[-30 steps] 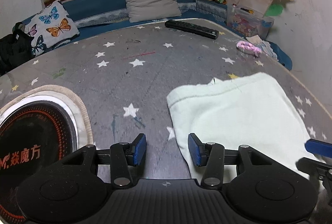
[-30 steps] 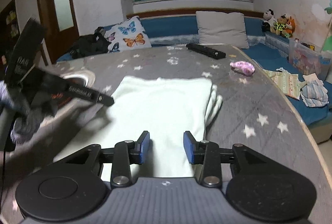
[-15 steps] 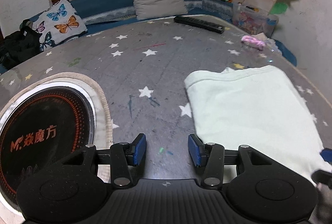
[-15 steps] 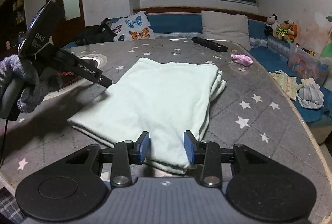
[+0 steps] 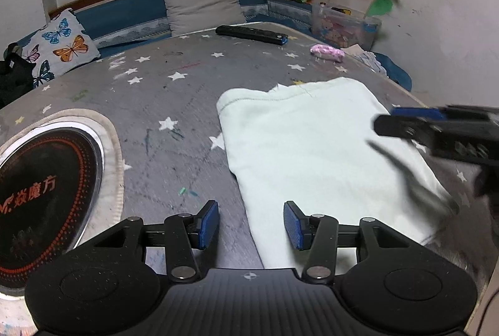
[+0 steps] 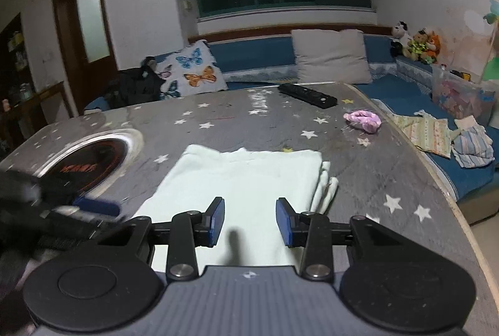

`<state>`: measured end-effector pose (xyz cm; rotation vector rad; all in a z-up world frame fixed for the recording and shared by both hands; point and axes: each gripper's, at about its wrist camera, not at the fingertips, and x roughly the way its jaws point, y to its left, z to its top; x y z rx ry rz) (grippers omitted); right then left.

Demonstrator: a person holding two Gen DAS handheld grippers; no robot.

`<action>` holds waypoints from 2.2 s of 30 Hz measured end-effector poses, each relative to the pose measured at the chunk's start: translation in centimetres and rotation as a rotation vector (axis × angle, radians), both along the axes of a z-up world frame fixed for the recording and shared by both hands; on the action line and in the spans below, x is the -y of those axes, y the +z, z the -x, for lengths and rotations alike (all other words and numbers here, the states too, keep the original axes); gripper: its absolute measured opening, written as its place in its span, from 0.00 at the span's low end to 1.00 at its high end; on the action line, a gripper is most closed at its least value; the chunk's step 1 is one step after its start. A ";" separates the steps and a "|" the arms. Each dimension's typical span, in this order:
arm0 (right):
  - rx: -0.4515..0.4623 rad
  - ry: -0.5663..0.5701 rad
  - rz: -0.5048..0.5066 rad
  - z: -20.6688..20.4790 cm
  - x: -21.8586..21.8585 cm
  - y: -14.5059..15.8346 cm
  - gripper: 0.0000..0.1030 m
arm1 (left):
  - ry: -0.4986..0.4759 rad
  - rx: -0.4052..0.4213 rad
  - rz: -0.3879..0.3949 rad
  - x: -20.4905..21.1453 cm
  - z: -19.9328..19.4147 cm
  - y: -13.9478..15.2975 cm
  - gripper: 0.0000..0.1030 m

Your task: Fold clothes

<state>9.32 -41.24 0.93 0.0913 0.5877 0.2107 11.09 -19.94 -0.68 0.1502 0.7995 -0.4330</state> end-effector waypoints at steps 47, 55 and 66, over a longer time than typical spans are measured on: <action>-0.096 0.109 0.130 -10.3 -6.9 0.1 0.33 | 0.000 0.002 0.050 -0.9 1.7 -0.2 0.53; -0.118 0.066 0.075 -6.3 -3.5 -0.4 0.33 | 0.019 -0.008 0.042 -1.3 2.5 0.0 0.64; -0.058 0.096 0.110 1.2 -4.2 -0.4 0.39 | 0.043 0.020 0.033 -2.6 4.3 0.5 0.81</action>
